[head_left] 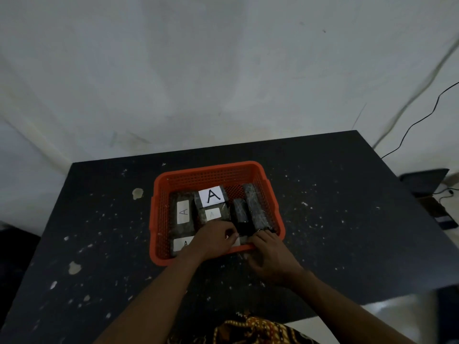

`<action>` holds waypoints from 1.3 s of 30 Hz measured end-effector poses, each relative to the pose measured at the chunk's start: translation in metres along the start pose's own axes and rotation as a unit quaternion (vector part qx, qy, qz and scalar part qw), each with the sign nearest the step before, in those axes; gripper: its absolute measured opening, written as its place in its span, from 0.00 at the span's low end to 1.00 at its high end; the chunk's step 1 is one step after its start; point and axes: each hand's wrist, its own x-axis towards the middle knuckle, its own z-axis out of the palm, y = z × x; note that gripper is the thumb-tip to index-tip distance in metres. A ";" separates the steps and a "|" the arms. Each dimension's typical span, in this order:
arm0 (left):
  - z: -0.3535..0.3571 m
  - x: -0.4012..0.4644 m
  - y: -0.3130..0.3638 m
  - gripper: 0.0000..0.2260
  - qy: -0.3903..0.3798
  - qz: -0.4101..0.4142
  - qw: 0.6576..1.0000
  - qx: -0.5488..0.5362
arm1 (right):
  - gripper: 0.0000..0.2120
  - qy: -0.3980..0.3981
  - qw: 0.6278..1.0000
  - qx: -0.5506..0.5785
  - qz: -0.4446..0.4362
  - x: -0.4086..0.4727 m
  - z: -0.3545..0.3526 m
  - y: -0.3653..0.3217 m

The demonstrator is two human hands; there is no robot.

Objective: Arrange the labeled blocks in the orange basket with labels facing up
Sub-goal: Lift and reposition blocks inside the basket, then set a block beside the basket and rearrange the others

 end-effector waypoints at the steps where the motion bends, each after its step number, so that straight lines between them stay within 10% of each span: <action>1: 0.001 -0.005 0.000 0.10 -0.004 0.008 1.000 0.000 | 0.13 0.005 0.999 0.030 0.013 -0.001 -0.002 -0.001; 6: 0.009 -0.026 -0.004 0.24 -0.061 0.038 0.995 0.070 | 0.12 0.154 0.985 0.006 0.074 0.016 -0.016 0.007; 18: 0.018 -0.033 -0.003 0.27 0.003 0.091 0.980 0.179 | 0.35 -0.002 0.948 -0.235 0.212 0.062 -0.024 -0.008; 26: 0.015 -0.035 0.000 0.22 -0.006 0.078 0.981 0.175 | 0.19 0.178 0.959 0.025 0.218 0.053 -0.035 -0.013; 33: 0.014 -0.036 0.000 0.24 -0.019 0.064 0.983 0.171 | 0.10 0.242 0.827 0.434 0.263 0.049 -0.060 -0.011; 39: 0.013 -0.036 0.002 0.24 -0.021 0.060 0.984 0.166 | 0.12 0.245 0.805 0.470 0.266 0.038 -0.062 -0.003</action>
